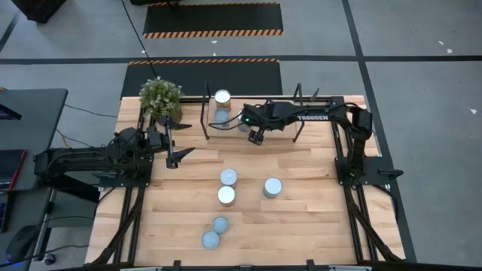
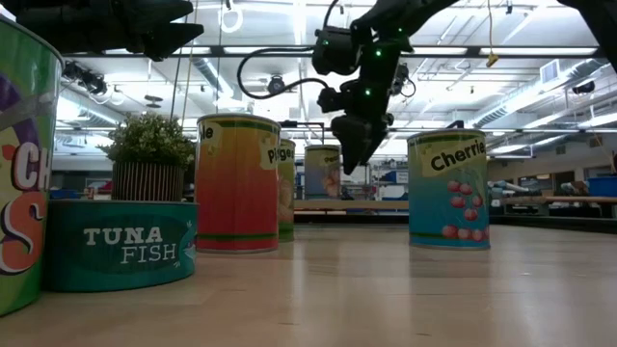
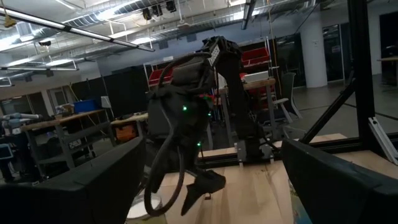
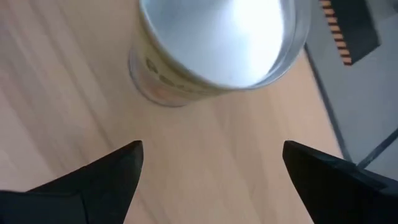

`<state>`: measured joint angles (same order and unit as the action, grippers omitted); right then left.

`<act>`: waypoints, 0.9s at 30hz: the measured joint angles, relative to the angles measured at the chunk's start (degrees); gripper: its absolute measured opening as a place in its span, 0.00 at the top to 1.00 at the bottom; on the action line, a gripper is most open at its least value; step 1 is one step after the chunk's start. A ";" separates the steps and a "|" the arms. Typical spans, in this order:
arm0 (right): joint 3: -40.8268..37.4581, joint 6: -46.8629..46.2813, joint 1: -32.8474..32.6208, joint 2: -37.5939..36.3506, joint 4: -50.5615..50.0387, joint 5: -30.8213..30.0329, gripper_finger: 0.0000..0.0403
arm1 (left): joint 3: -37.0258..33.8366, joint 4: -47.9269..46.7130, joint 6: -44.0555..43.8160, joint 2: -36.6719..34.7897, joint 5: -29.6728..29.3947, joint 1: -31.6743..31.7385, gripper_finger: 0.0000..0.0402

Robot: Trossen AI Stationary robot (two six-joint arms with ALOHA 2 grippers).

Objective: Pick and place cans onto a shelf
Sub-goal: Put the canned peaches on the shelf

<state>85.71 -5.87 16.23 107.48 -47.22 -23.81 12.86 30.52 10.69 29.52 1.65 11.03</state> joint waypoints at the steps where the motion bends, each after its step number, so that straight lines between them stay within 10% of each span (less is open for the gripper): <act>1: 0.00 0.04 0.02 0.00 0.58 -0.87 0.02 | 0.00 0.00 -0.02 0.00 0.00 0.00 0.06; 27: 0.00 9.05 -0.70 1.28 24.09 -3.82 0.02 | 0.00 0.17 -1.06 0.02 0.19 0.00 0.06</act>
<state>85.71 3.18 15.52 108.77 -23.12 -27.63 12.86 30.70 9.63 29.54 1.84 11.03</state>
